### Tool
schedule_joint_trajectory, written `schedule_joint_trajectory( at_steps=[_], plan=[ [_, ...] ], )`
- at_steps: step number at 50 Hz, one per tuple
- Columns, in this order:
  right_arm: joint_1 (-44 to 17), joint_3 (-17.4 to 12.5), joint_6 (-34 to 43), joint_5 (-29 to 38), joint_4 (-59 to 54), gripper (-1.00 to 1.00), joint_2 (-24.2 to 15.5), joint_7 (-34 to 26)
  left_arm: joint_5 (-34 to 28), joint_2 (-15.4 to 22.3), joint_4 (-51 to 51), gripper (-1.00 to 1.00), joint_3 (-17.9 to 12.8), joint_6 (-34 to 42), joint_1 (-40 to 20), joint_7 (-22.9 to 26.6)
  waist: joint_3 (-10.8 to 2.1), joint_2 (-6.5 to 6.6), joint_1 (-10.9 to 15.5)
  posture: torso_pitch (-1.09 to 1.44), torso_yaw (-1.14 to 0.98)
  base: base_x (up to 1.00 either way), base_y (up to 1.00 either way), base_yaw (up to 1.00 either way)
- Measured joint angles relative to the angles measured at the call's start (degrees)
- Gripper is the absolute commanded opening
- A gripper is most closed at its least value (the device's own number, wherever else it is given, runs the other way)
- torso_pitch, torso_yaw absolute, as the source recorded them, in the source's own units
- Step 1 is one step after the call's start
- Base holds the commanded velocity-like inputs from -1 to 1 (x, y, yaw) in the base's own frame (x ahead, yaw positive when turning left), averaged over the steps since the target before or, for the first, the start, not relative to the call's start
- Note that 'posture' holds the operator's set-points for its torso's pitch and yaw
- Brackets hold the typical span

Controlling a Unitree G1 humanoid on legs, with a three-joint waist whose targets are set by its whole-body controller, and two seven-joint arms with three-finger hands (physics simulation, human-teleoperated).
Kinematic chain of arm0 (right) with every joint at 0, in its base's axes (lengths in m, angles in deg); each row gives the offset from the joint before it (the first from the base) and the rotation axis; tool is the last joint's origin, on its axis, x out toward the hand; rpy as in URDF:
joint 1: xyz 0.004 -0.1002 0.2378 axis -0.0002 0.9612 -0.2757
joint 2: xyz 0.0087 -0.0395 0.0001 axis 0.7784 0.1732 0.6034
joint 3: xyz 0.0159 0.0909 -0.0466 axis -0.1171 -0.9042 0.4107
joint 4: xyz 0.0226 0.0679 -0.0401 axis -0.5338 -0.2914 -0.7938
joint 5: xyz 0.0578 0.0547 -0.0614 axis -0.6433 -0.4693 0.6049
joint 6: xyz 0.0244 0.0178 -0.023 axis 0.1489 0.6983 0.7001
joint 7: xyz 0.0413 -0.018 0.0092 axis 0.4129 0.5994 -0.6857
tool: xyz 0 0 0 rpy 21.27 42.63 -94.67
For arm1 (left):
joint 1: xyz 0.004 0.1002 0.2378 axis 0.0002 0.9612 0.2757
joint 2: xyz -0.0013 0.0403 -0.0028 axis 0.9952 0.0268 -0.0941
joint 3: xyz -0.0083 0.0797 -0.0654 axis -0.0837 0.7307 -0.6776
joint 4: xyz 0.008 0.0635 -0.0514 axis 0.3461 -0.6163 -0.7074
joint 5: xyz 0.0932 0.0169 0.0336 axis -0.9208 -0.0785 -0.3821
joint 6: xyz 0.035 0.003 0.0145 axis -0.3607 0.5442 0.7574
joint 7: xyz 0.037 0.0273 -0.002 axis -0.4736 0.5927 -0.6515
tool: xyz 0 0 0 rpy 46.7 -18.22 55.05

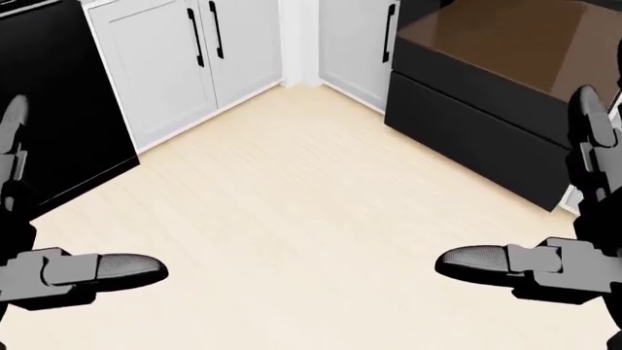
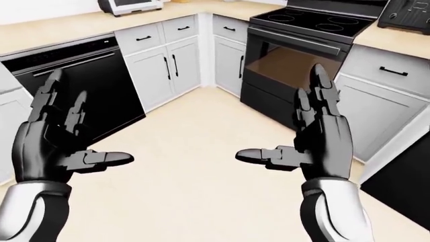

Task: Navigate to the stove.

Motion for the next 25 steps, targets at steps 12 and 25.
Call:
schedule_joint_trajectory(
  at_steps=[12, 25],
  plan=[
    [0.3, 1.4, -0.2, 1.3, 0.1, 1.0, 1.2, -1.2, -0.2, 0.3, -0.5, 1.0, -1.0, -0.5, 0.5, -0.1, -0.51, -2.14, 1.3, 0.0, 0.0, 0.15, 0.0, 0.0],
    [0.6, 0.4, -0.3, 1.5, -0.1, 1.0, 0.5, -0.9, 0.2, 0.0, -0.2, 1.0, -0.4, -0.4, 0.5, 0.1, 0.06, -0.64, 0.1, 0.0, 0.0, 0.15, 0.0, 0.0]
  ],
)
